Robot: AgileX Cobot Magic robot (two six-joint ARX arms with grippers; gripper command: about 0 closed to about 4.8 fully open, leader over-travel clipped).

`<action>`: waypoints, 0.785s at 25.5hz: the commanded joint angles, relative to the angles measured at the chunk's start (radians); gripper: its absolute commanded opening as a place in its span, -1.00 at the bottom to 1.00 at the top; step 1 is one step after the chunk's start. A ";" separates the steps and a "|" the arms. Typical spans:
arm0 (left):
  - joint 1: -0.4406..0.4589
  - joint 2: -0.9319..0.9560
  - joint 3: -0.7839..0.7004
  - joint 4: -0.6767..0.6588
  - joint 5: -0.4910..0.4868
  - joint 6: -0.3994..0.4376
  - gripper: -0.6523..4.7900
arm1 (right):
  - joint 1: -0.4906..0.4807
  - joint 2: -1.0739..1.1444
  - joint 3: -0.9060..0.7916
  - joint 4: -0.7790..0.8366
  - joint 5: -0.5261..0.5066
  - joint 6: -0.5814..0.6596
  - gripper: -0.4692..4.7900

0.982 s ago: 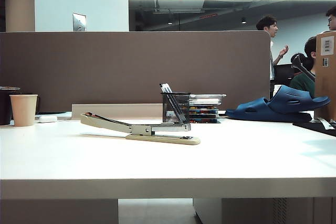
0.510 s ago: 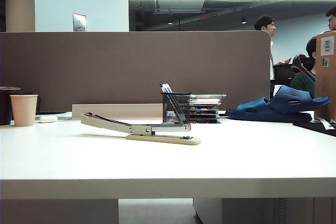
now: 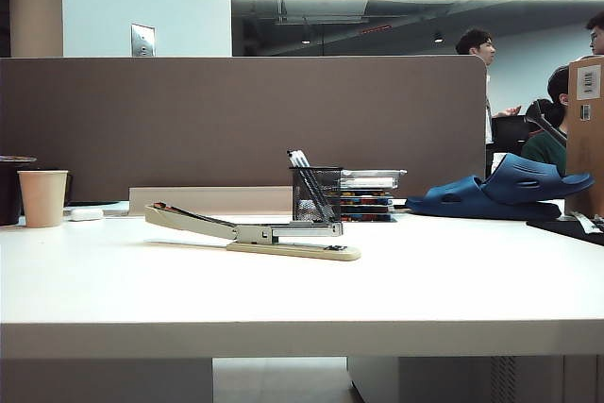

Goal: Pick up a set of staples and put them into the open stapler.

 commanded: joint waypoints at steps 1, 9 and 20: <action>0.001 0.000 0.002 0.009 0.004 0.001 -0.78 | 0.002 -0.076 -0.060 0.044 0.002 0.002 -0.85; 0.001 0.000 0.002 0.010 0.003 0.002 -0.78 | 0.002 -0.407 -0.275 0.184 0.002 0.002 -0.85; 0.001 0.000 0.000 0.079 0.000 0.053 -0.78 | 0.002 -0.398 -0.498 0.455 0.096 0.032 -0.85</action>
